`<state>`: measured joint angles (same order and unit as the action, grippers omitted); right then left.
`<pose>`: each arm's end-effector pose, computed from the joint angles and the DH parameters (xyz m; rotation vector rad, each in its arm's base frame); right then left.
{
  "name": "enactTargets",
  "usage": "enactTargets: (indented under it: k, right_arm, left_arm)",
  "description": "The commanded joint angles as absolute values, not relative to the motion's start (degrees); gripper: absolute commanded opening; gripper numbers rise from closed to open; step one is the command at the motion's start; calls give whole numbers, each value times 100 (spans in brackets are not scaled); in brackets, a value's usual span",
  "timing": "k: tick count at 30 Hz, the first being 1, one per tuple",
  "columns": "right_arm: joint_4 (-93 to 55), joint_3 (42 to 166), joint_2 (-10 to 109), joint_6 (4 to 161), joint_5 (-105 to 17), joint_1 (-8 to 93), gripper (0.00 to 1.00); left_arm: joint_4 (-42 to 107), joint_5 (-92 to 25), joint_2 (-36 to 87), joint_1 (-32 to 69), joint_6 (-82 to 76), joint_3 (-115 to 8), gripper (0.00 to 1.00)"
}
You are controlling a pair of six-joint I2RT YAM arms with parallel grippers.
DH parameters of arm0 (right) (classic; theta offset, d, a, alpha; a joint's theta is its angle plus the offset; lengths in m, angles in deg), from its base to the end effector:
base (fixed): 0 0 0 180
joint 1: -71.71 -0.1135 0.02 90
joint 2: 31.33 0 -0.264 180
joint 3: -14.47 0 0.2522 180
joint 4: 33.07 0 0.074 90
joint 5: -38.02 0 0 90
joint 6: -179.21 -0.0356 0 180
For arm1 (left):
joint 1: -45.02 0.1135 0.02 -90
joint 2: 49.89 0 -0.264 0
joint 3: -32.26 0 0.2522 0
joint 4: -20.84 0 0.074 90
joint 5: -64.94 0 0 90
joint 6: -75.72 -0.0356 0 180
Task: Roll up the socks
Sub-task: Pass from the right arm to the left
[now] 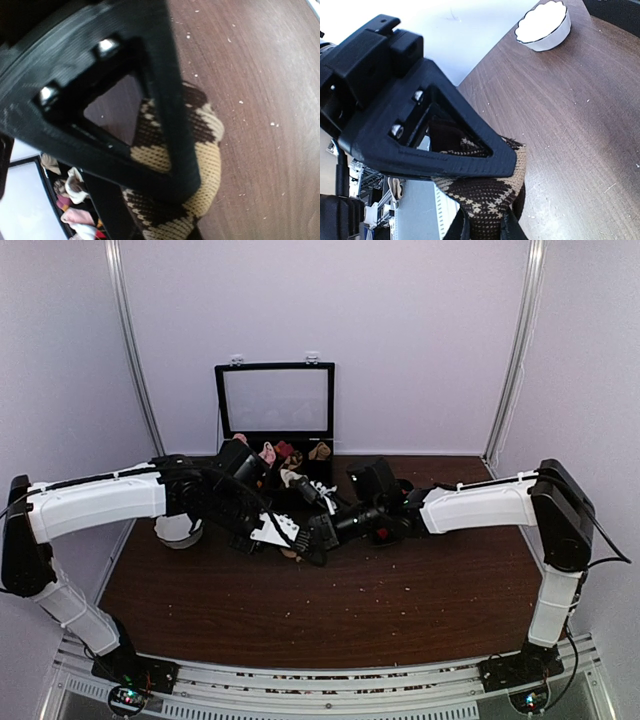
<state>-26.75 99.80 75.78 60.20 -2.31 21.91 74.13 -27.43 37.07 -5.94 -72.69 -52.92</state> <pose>0.2487 0.3364 0.2265 -1.0242 2.1087 1.6676 0.2009 -0.2501 0.2795 2.0745 1.4495 -0.0005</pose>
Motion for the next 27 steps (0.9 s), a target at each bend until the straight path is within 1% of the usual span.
enactTargets:
  k: [1, 4, 7, 8, 9, 12, 13, 14, 15, 16, 19, 21, 24, 27]
  right_arm:
    - [-2931, 10144, 7514, 5808, -113, 2173, 3]
    - [-3003, 10204, 7467, 5783, -64, 2158, 6]
    - [-3171, 10162, 7358, 5792, -37, 2170, 14]
    - [-3256, 10111, 7324, 5765, -36, 2192, 18]
    - [-3281, 10085, 7291, 5757, -38, 2226, 34]
    - [-3157, 10065, 7199, 5859, -92, 2412, 43]
    - [-3152, 10043, 7138, 5862, -121, 2500, 48]
    - [-3107, 10044, 7096, 5903, -148, 2601, 74]
    - [-2950, 10081, 7046, 5992, -199, 2701, 97]
    - [-2683, 10139, 6980, 6164, -284, 2804, 100]
    - [-1832, 10237, 6674, 6648, -884, 3156, 100]
    - [-1651, 10078, 6403, 6714, -1400, 3410, 100]
    - [-940, 9954, 6051, 7028, -2250, 3692, 100]
    - [-881, 9608, 5602, 7137, -2908, 3823, 100]
  left_arm:
    - [7604, -2635, 3841, -649, -7368, -5594, 0]
    - [7801, -2759, 3943, -649, -7243, -5720, 0]
    - [8183, -2890, 4140, -649, -7058, -6009, 0]
    - [8270, -2895, 4241, -637, -6985, -6105, 0]
    - [8322, -2861, 4307, -605, -6902, -6230, 0]
    - [8400, -2750, 4486, -427, -6707, -6525, 0]
    - [8388, -2698, 4552, -338, -6652, -6636, 0]
    - [8372, -2611, 4613, -238, -6607, -6769, 0]
    - [8292, -2507, 4664, -139, -6576, -6878, 0]
    - [8180, -2374, 4702, -25, -6564, -6972, 0]
    - [7538, -1871, 4783, 194, -6813, -7086, 0]
    - [7023, -1515, 4868, 271, -7205, -7078, 0]
    - [6292, -1149, 5143, 355, -8069, -7146, 0]
    - [5809, -976, 5636, 461, -8707, -7546, 0]
